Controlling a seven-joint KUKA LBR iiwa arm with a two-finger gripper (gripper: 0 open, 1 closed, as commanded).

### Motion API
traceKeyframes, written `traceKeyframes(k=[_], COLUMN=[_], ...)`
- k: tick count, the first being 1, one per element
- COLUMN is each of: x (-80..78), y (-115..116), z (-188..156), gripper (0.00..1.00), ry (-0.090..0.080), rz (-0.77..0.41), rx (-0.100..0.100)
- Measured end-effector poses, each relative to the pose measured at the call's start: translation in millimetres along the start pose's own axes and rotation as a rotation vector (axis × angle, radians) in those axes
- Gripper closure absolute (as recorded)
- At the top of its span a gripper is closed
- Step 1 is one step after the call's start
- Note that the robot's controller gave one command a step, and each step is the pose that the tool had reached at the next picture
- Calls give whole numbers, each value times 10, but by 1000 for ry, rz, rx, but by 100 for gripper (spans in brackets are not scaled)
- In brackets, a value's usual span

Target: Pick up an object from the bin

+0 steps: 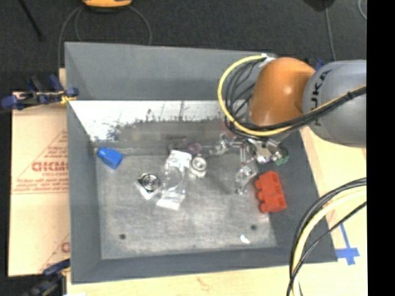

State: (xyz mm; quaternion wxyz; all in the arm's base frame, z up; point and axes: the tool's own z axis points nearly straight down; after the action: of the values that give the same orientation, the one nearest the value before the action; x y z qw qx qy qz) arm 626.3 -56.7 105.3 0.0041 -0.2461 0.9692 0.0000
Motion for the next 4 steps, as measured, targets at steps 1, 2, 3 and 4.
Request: traceKeyframes(k=[1, 2, 3, 4], x=[-423, -629, -658, -675], y=[309, 486, 505, 484], z=[304, 298, 274, -468], gripper=[0, 0, 100, 100], ry=[-3, -6, -14, 2], rz=[-173, -353, -352, -343], rx=[10, 11, 9, 0])
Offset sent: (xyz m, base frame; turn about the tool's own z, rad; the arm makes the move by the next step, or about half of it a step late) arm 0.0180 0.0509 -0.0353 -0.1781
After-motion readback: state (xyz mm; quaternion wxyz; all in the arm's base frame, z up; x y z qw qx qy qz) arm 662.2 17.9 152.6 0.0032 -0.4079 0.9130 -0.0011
